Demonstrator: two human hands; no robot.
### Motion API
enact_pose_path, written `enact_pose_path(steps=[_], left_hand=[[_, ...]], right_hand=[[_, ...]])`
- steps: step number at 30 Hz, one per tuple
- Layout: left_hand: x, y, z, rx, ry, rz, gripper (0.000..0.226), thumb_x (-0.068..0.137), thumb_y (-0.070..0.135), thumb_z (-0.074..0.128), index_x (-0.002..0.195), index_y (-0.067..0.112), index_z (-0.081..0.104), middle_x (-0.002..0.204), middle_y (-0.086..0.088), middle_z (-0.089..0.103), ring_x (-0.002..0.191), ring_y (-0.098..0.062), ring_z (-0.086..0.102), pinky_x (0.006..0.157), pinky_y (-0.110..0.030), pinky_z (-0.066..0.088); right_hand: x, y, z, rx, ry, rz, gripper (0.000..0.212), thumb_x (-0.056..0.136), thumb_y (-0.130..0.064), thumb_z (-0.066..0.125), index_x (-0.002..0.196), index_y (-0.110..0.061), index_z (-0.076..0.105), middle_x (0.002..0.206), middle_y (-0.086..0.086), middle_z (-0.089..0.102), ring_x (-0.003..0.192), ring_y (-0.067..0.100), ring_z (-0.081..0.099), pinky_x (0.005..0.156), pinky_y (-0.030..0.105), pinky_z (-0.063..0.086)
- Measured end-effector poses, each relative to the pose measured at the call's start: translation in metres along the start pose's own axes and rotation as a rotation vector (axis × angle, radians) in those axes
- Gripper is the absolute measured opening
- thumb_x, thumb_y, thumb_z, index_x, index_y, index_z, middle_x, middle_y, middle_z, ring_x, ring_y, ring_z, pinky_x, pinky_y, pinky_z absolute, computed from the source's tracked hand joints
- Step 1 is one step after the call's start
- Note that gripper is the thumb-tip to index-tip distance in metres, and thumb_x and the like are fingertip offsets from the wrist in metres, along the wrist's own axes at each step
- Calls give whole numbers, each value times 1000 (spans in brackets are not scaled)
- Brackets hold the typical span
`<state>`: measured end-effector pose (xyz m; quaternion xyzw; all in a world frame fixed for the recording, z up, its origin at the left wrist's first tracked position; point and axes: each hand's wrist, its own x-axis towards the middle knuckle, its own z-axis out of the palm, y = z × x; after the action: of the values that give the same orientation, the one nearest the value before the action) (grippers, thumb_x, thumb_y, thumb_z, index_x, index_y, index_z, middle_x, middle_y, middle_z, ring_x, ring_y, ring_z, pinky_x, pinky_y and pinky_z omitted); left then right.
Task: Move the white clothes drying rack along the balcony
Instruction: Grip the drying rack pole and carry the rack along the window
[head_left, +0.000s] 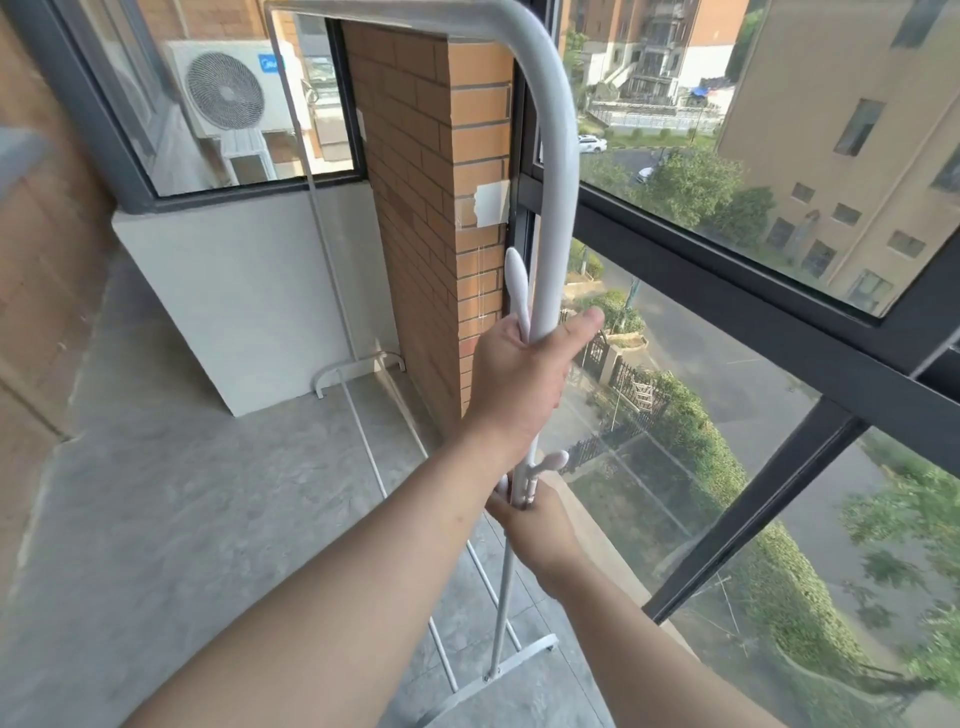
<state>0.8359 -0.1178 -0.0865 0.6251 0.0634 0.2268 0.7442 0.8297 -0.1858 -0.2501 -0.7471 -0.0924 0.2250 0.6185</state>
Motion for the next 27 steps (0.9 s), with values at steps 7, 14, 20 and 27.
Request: enact_pose_path(steps=[7,14,20,27], left_hand=[[4,-3,-1,-10,37,-24,44,67,44,82,69,8,55,45,2,37,38,-16,31,47,-31,28],[4,-5,-1,-25,21,-34,39,68,42,82,60,21,50,45,3,38,38,-14,32,44,-26,29],[3,-10,-3,-30,24,-39,38,75,25,83,55,26,50,45,3,39,37,-13,33,45,-25,30],[2,-13,-5,-52,7,-45,41,79,15,81,52,26,51,44,4,39,36,-11,35,43,-23,33]], right_hand=[[8,6,8,154,40,-3,19,86,-8,74,74,-22,66,64,-13,57,54,0,49,52,10,38],[9,6,10,181,93,32,16,83,-14,72,80,2,69,68,9,67,64,15,54,56,26,41],[8,7,14,161,101,82,23,82,-20,71,86,2,71,79,5,77,76,18,67,70,32,49],[7,12,10,161,51,17,33,78,-18,76,88,11,63,70,5,67,67,13,67,74,33,51]])
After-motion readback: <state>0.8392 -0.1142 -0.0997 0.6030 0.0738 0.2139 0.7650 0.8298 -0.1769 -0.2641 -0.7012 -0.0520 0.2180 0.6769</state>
